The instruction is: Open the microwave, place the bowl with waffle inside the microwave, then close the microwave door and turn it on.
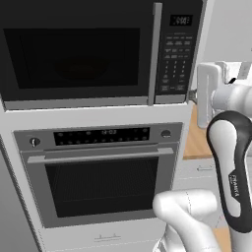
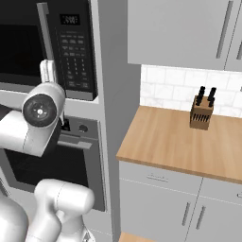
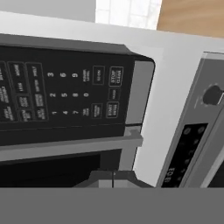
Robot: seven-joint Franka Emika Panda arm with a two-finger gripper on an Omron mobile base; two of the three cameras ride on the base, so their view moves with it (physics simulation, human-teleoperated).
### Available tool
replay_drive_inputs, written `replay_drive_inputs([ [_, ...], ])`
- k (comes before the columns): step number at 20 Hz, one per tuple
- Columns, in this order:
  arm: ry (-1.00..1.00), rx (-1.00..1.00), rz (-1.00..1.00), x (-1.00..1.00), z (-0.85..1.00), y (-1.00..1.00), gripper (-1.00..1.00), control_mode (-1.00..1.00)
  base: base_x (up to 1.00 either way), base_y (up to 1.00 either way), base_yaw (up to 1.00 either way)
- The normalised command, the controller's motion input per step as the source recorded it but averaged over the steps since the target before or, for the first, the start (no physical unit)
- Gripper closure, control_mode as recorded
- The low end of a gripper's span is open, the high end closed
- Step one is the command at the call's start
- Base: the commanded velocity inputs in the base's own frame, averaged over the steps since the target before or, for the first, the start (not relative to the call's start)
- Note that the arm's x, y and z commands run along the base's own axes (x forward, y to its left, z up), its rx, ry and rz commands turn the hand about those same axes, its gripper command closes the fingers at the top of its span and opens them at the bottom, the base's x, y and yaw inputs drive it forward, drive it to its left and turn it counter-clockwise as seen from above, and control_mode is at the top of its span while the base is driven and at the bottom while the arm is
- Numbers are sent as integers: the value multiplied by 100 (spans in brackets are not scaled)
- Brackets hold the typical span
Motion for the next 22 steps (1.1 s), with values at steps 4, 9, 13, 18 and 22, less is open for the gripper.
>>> replay_drive_inputs([
  [4, 0, -3, 0, 43, -21, 0, 100, -100, 0, 0, 0],
  [9, 0, -4, 0, 45, -22, 3, 100, -100, 0, 0, 0],
  [13, 0, -1, 0, 52, -7, 7, 100, -100, 0, 0, 0],
  [18, 0, 0, 0, 49, -1, 3, 100, -100, 0, 0, 0],
  [22, 0, -3, 0, 50, -21, 6, 100, -100, 0, 0, 0],
])
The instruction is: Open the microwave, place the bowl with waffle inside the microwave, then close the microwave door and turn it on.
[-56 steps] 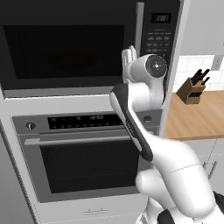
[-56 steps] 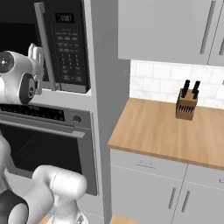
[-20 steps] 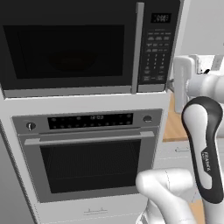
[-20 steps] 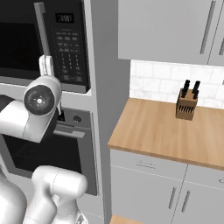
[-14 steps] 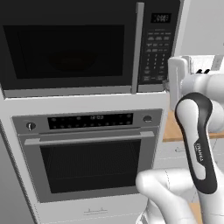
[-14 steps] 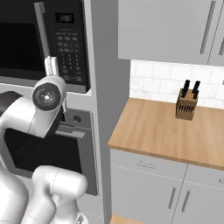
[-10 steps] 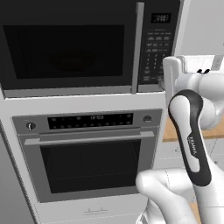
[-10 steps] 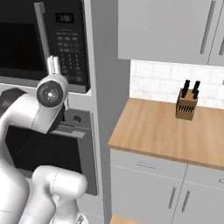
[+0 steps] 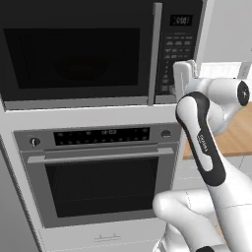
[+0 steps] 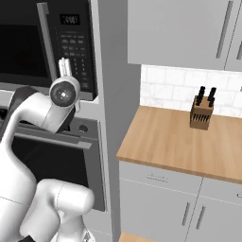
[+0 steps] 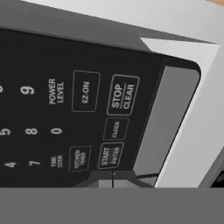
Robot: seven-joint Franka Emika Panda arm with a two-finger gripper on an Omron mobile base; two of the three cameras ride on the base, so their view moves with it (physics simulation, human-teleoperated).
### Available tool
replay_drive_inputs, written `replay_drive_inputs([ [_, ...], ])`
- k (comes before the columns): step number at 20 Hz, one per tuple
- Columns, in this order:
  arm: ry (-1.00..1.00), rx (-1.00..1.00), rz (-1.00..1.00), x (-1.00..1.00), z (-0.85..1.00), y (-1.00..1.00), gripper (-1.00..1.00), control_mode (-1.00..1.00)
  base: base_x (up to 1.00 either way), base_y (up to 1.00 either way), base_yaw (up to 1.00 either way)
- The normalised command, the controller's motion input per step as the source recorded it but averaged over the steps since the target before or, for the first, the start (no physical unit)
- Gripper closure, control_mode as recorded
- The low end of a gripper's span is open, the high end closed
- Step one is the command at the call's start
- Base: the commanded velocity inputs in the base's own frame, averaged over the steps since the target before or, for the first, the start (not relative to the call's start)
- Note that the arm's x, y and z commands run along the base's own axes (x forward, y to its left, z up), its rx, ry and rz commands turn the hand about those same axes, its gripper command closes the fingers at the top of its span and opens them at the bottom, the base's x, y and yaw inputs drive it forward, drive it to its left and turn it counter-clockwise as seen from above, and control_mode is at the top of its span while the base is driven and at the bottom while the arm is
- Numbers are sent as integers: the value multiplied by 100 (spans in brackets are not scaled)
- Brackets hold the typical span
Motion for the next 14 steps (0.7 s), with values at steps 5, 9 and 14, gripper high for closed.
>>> replay_drive_inputs([
  [5, 0, -10, 0, 49, -44, 19, 100, -100, 0, 0, 0],
  [9, 0, -3, 0, 64, -17, 10, 100, -100, 0, 0, 0],
  [14, 0, 0, 0, 81, -6, 8, 100, -100, 0, 0, 0],
])
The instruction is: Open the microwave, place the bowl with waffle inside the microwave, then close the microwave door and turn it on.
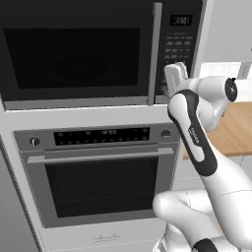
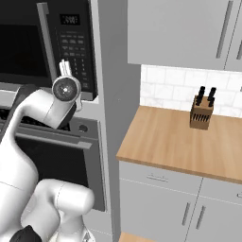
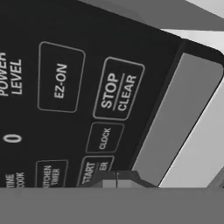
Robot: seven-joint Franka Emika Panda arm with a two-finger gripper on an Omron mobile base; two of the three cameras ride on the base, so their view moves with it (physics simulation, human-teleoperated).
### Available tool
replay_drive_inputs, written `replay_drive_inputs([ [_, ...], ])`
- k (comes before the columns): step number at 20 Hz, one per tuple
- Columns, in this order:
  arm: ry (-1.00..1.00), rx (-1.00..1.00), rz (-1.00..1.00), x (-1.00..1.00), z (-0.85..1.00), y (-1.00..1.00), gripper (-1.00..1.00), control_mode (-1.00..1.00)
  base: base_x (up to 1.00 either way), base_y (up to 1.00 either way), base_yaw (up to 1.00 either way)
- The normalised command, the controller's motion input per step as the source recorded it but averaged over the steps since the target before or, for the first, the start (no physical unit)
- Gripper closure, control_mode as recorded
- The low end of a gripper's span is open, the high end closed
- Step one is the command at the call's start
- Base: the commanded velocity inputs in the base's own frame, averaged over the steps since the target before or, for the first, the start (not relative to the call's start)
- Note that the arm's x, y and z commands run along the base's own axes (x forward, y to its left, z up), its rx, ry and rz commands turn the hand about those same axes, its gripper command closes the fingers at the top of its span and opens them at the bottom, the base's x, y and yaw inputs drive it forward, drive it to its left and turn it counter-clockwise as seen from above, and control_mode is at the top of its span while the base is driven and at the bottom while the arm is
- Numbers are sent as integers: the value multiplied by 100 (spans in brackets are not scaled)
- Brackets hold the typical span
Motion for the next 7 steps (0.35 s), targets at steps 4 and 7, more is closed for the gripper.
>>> replay_drive_inputs([
  [4, -54, -1, 6, 100, -93, 61, 100, -100, 0, 0, 0],
  [7, -72, -1, 6, 100, -100, 69, 100, -100, 0, 0, 0],
])
